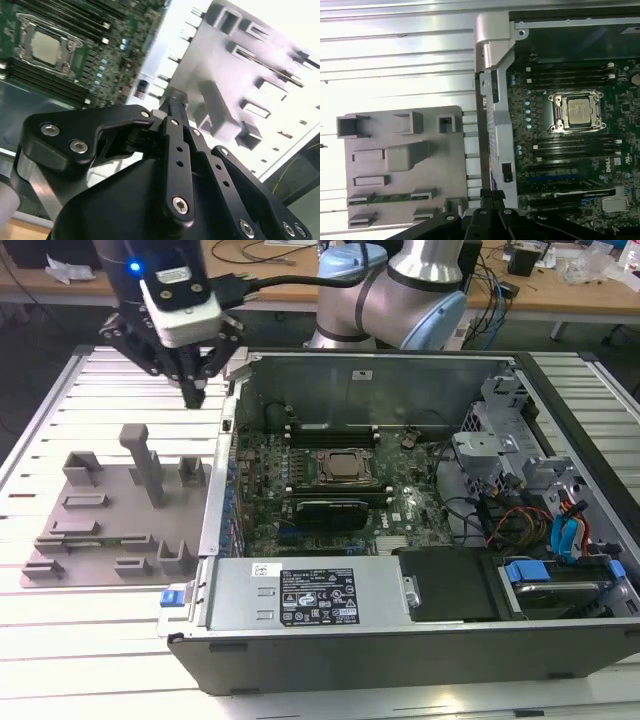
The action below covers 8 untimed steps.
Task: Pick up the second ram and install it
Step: 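Reach for the second ram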
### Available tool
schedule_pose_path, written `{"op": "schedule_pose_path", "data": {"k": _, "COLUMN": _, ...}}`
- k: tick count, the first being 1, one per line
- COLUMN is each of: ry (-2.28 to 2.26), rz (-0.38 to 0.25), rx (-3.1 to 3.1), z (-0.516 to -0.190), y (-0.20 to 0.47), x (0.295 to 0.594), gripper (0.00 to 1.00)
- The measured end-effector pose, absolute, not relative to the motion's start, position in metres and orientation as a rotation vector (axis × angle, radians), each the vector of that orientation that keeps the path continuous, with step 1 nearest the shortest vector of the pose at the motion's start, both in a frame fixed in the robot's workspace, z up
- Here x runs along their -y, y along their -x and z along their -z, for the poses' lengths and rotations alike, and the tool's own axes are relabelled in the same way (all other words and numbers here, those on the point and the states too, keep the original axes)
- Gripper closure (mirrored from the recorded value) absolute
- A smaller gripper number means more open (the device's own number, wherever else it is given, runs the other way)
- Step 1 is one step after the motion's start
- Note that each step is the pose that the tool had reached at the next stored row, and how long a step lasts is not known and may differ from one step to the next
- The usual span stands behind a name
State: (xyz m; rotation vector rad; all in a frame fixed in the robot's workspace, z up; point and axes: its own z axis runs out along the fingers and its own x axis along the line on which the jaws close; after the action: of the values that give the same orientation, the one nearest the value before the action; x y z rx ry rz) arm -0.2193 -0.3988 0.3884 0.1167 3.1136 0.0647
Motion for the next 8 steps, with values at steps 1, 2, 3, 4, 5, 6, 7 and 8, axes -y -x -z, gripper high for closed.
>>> {"op": "schedule_pose_path", "data": {"k": 1, "ry": -0.116, "rz": -0.065, "rx": -3.114, "z": -0.388, "y": 0.224, "x": 0.399, "gripper": 0.92}}
{"op": "schedule_pose_path", "data": {"k": 2, "ry": -0.116, "rz": -0.065, "rx": -3.114, "z": -0.388, "y": 0.228, "x": 0.399, "gripper": 0.92}}
{"op": "schedule_pose_path", "data": {"k": 3, "ry": -0.117, "rz": -0.064, "rx": -3.114, "z": -0.388, "y": 0.24, "x": 0.399, "gripper": 0.92}}
{"op": "schedule_pose_path", "data": {"k": 4, "ry": -0.116, "rz": -0.064, "rx": -3.114, "z": -0.387, "y": 0.25, "x": 0.399, "gripper": 0.92}}
{"op": "schedule_pose_path", "data": {"k": 5, "ry": -0.117, "rz": -0.064, "rx": -3.114, "z": -0.387, "y": 0.261, "x": 0.399, "gripper": 0.92}}
{"op": "schedule_pose_path", "data": {"k": 6, "ry": -0.116, "rz": -0.064, "rx": -3.113, "z": -0.387, "y": 0.267, "x": 0.399, "gripper": 0.92}}
{"op": "schedule_pose_path", "data": {"k": 7, "ry": -0.116, "rz": -0.064, "rx": -3.114, "z": -0.386, "y": 0.273, "x": 0.399, "gripper": 0.92}}
{"op": "schedule_pose_path", "data": {"k": 8, "ry": -0.117, "rz": -0.064, "rx": -3.114, "z": -0.386, "y": 0.279, "x": 0.399, "gripper": 0.92}}
